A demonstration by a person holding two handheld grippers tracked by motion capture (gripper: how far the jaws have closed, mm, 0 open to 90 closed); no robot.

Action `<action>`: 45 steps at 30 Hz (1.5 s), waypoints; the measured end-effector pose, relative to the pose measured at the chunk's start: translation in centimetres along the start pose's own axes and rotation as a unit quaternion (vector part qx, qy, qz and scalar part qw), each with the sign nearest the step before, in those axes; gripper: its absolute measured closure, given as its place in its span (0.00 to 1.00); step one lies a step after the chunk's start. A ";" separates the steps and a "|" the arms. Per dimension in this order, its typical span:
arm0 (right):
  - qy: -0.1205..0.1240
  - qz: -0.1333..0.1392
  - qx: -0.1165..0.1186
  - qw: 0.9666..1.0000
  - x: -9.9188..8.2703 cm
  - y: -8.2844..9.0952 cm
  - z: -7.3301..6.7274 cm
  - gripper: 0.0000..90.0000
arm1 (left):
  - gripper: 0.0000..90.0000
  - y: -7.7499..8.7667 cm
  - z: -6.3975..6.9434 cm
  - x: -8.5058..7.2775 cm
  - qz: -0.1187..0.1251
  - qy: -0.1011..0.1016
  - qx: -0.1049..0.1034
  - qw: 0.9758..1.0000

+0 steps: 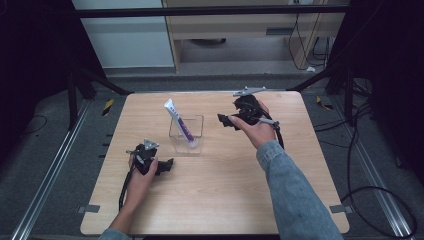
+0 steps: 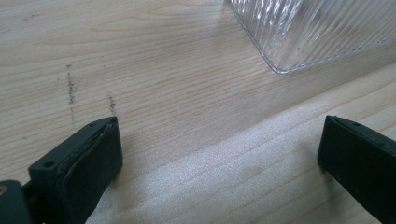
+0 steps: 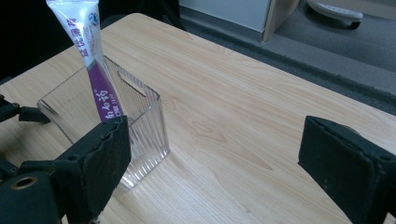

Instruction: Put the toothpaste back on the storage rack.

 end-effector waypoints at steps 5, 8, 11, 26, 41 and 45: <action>-0.004 -0.001 -0.004 1.000 -0.6 0.4 0.7 0.10 | 0.00 0.0 0.0 0.0 0.000 0.000 0.000 1.000; -0.007 0.001 -0.008 1.000 -0.9 0.8 1.1 0.10 | 0.00 0.0 0.0 0.0 0.000 0.000 0.000 1.000; -0.009 0.000 -0.011 1.000 -1.1 1.1 1.5 0.10 | 0.00 0.0 0.0 0.0 0.000 0.000 0.000 1.000; -0.033 -0.011 -0.033 0.999 -4.1 2.0 4.3 0.10 | 0.00 0.0 0.0 0.0 0.000 -0.001 0.000 1.000; -0.059 -0.035 -0.051 0.996 -7.6 1.5 6.8 0.10 | 0.00 0.0 0.0 0.0 0.000 -0.001 0.000 1.000; -0.068 -0.049 -0.053 0.995 -8.9 1.3 7.5 0.11 | 0.00 0.0 0.0 0.0 0.000 -0.001 0.000 1.000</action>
Point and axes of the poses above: each handheld gripper's, and its own axes: y roughly backward along the jaws, x roughly out of its top, z roughly to its right, the point moved 4 cm from there along -y, roughly forward along the jaws, and after that the axes turned 10 degrees about -z, right-handed, at the moved point
